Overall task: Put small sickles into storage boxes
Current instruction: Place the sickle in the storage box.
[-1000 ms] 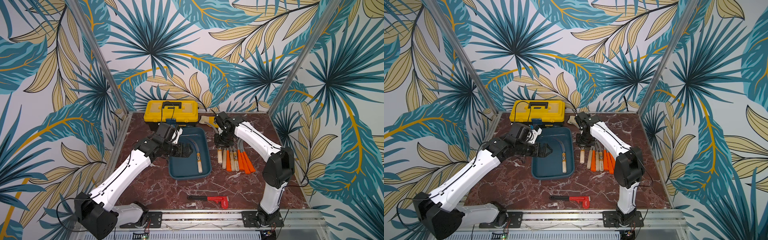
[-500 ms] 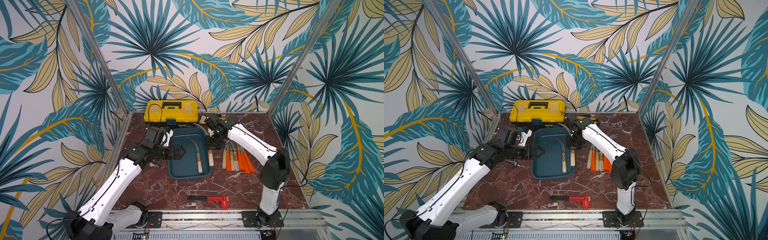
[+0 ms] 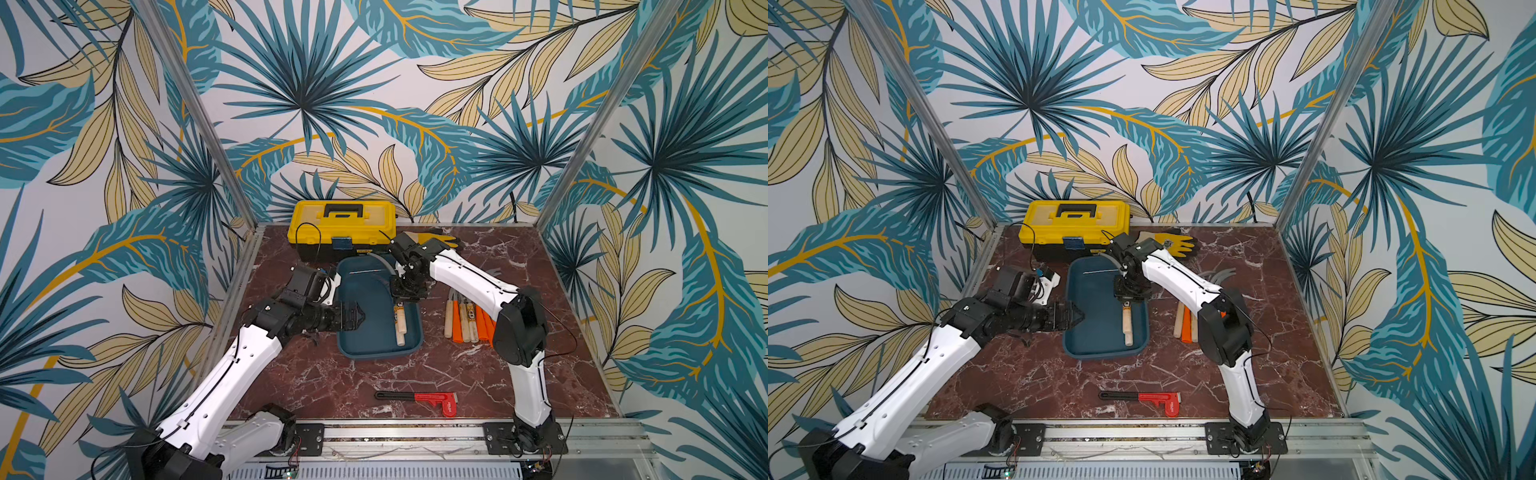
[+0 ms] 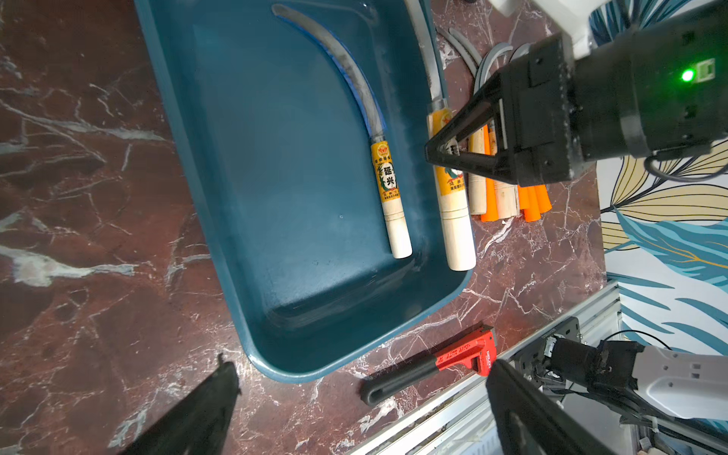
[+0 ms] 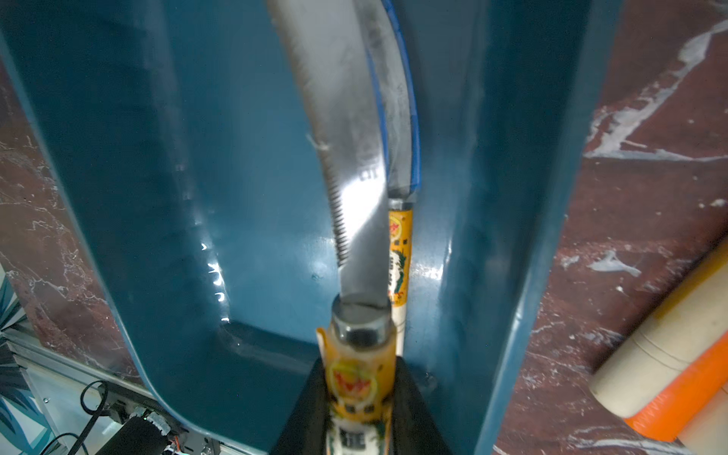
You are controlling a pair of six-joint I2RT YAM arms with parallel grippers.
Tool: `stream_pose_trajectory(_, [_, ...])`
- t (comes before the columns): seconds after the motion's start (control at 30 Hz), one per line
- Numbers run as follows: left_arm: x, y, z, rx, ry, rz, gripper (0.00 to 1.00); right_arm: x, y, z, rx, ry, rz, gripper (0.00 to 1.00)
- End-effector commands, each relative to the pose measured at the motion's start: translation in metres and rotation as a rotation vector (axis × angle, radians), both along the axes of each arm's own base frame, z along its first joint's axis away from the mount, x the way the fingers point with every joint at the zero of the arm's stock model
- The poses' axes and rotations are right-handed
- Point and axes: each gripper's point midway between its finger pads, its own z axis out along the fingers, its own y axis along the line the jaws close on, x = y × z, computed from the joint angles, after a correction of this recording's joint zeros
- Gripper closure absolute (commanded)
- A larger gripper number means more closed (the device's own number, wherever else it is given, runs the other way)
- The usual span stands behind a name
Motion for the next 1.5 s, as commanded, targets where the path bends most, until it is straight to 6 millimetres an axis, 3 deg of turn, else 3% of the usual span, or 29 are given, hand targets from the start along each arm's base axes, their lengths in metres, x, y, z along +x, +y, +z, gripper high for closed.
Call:
stream_pose_trajectory(0.0, [-0.001,0.006,-0.006,0.011,0.007,0.022,0.01,0.0,0.017,-0.011,0.028,0.018,0.005,1.0])
stream_pose_trajectory(0.4, [-0.003,0.007,-0.019,0.032,0.039,0.01,0.01,-0.005,0.029,-0.048,0.022,0.052,0.025,1.0])
stream_pose_trajectory(0.93, [-0.001,0.004,-0.026,0.035,0.065,-0.01,0.01,-0.012,0.014,-0.093,-0.086,0.094,0.045,1.0])
stream_pose_trajectory(1.2, [-0.001,0.003,-0.028,0.035,0.076,-0.013,0.01,-0.014,-0.006,-0.099,-0.193,0.086,0.06,1.0])
stream_pose_trajectory(1.47, [0.002,0.0,-0.029,0.031,0.086,-0.021,0.01,-0.009,-0.011,-0.092,-0.226,0.06,0.098,0.97])
